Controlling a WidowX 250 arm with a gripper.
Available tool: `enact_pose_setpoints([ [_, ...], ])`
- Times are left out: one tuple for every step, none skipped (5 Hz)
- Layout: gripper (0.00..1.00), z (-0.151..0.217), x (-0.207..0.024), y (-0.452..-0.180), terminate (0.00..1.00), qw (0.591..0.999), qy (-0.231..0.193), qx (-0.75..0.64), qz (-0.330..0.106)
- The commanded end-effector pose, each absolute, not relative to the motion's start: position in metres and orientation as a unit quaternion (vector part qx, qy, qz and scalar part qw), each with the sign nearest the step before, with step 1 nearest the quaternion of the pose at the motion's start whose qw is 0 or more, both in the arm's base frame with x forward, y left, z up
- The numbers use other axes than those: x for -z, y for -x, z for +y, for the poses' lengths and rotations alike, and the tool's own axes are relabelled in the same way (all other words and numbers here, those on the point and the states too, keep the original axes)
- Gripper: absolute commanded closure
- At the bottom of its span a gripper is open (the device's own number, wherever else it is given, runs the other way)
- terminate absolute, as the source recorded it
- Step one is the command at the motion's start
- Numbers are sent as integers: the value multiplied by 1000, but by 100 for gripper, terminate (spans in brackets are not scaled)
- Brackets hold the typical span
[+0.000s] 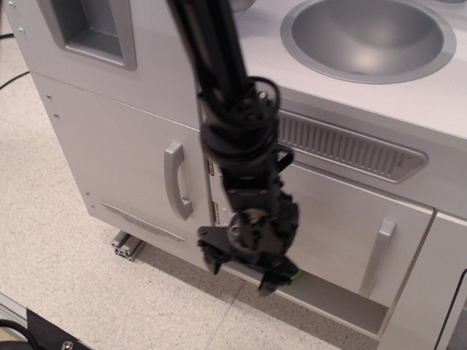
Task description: Close cabinet
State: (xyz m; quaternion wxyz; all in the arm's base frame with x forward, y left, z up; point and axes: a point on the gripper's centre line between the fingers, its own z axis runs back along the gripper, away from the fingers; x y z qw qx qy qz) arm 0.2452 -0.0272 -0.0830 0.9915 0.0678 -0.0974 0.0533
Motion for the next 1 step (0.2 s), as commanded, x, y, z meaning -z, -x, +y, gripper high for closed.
enact_pose_setpoints([
  [0,-23,67,-257,100,989,-60,-56,-124],
])
